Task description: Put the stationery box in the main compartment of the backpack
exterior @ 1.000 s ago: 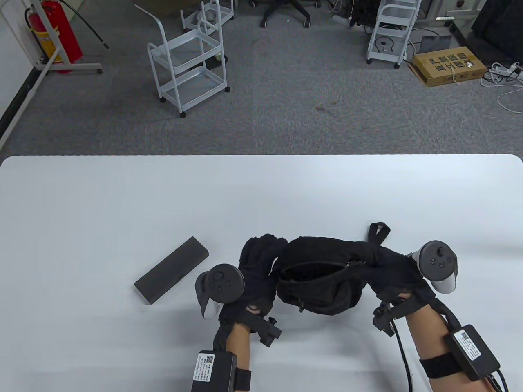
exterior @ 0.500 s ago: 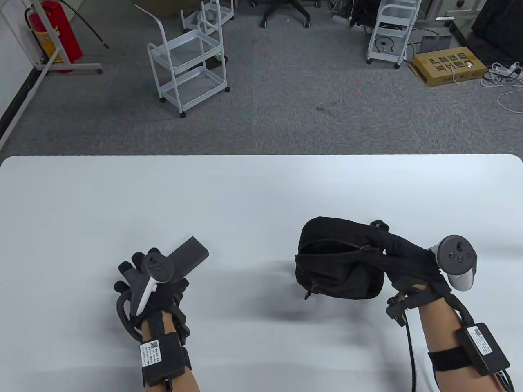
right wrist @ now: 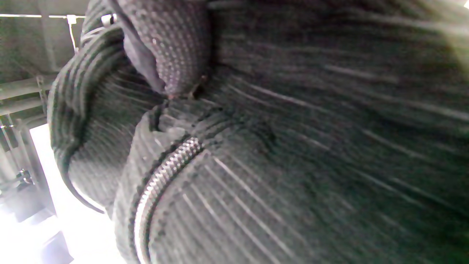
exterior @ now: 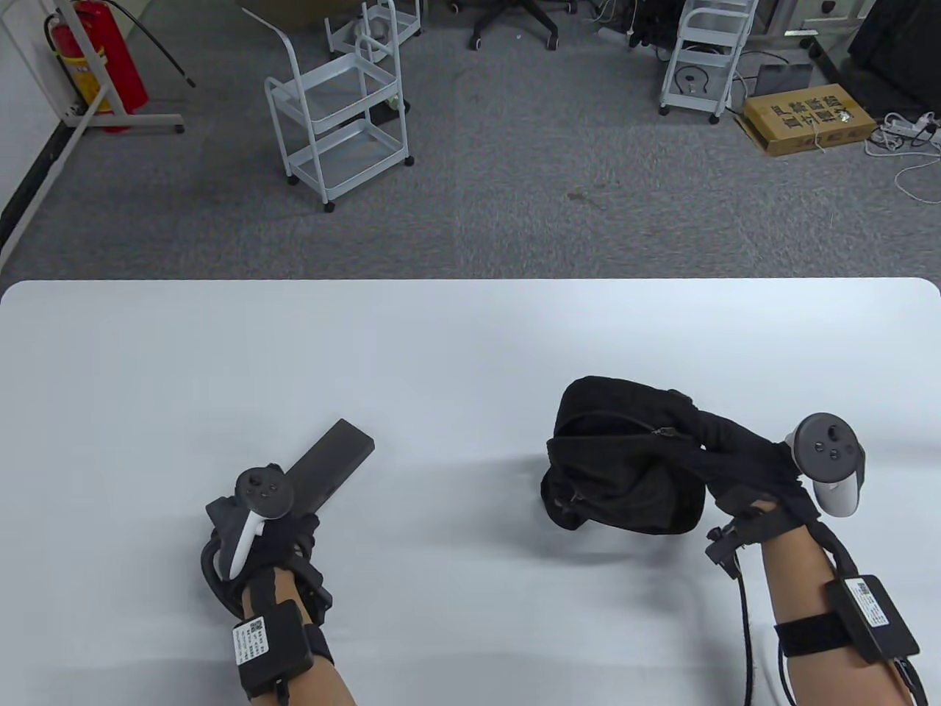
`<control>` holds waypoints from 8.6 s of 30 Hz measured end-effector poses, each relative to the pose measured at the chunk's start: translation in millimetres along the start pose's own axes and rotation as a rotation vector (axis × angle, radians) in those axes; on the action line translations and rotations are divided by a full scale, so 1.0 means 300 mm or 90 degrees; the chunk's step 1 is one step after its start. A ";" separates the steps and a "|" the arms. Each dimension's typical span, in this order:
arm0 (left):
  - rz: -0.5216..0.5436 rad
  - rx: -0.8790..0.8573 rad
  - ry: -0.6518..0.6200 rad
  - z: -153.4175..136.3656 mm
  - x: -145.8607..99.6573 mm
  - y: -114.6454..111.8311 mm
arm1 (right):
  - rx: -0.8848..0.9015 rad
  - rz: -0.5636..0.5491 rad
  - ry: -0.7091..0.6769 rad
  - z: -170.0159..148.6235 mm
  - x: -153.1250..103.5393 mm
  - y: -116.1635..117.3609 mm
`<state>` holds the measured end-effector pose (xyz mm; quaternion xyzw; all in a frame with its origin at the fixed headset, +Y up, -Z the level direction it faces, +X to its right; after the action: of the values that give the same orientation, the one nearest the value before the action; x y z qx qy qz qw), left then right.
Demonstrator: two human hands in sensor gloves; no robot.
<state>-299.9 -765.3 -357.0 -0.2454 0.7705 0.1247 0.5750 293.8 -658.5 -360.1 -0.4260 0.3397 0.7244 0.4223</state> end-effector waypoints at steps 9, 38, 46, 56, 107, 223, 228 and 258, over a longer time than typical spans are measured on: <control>0.091 -0.240 -0.288 0.258 -0.094 0.141 | -0.015 -0.040 0.009 0.001 -0.008 -0.028; 0.052 -0.317 -0.587 0.688 -0.291 0.180 | -0.162 -0.083 -0.015 0.062 -0.013 0.012; 0.014 -0.281 -0.576 0.789 -0.313 0.146 | -0.182 -0.070 -0.029 0.088 -0.012 0.040; 0.044 -0.188 -0.528 0.908 -0.345 0.078 | -0.192 -0.073 -0.031 0.085 -0.013 0.047; 0.199 0.029 -0.700 1.065 -0.529 -0.039 | -0.230 -0.053 -0.037 0.179 -0.015 0.175; -0.103 -0.287 -0.429 0.794 -0.222 -0.136 | 0.166 -0.053 -0.047 0.203 -0.017 0.068; 0.037 -0.101 -0.435 0.724 -0.267 -0.050 | 0.120 -0.072 -0.001 0.200 0.017 0.102; -0.031 0.151 -0.367 0.605 -0.237 -0.196 | 0.026 -0.120 0.401 -0.266 0.304 0.241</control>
<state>-104.1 -712.6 -340.3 -0.1495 0.5786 0.0842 0.7973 229.3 -727.1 -465.4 -0.6504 0.4270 0.5077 0.3700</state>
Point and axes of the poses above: the tracker on the back of each hand, its own z axis roughly to the thumb side, its own x axis roughly from the wrist to the fingertips, y = z × x, the point moved 2 cm from there along x, roughly from the wrist to the fingertips, and after that the axes turned 3 degrees about -y, right-handed, at the moved point
